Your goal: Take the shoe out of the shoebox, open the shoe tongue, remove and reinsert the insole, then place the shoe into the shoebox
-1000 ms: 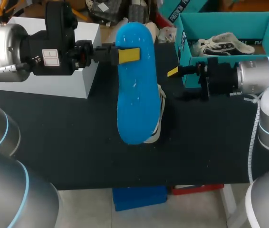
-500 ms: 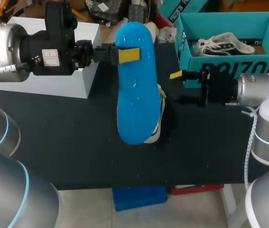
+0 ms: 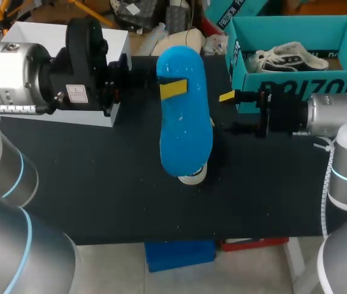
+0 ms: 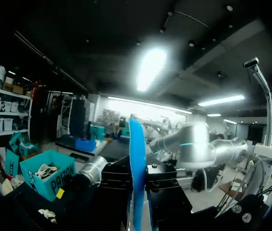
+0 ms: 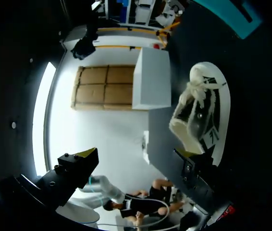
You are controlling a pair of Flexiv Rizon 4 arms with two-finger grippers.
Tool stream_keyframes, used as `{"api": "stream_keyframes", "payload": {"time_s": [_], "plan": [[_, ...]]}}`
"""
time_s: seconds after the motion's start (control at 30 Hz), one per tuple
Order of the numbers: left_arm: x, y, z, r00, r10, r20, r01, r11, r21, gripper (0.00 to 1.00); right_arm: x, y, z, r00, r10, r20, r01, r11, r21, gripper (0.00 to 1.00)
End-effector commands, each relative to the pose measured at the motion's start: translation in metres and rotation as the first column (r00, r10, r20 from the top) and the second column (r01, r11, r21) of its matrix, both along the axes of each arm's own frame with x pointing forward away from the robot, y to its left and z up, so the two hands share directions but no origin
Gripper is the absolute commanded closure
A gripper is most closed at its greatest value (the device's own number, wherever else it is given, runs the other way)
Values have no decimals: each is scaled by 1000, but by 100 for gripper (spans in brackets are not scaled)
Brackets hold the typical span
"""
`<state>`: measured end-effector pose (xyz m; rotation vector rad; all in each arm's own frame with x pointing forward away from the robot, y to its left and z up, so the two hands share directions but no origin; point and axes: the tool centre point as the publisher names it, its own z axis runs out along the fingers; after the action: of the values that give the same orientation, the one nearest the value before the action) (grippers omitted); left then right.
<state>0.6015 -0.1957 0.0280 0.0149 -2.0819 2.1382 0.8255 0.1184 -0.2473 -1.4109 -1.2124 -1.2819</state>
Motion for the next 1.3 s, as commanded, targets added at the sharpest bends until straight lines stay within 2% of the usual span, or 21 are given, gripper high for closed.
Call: {"api": "stream_keyframes", "payload": {"time_s": [0.03, 0.13, 0.3, 0.37, 1.2, 1.3], "plan": [[12, -18, -29, 988, -15, 151, 21, 999, -42, 100, 1, 1, -1, 1000, -2, 0, 2, 1000, -1, 0], [20, -22, -43, 969, -11, 247, 24, 998, -50, 100, 1, 1, -1, 1000, -2, 0, 2, 1000, -1, 0], [37, -23, -66, 877, 27, 480, 3, 998, -61, 100, 1, 1, -1, 1000, -2, 0, 2, 1000, -1, 0], [45, -21, -72, 852, 39, 522, -8, 998, -61, 100, 1, 1, -1, 1000, -2, 0, 2, 1000, -1, 0], [45, -21, -72, 852, 39, 522, -8, 998, -61, 100, 1, 1, -1, 1000, -2, 0, 2, 1000, -1, 0], [24, -17, -90, 798, 44, 601, 32, 993, -115, 100, 1, 1, -1, 1000, -2, 0, 2, 1000, -1, 0]]}}
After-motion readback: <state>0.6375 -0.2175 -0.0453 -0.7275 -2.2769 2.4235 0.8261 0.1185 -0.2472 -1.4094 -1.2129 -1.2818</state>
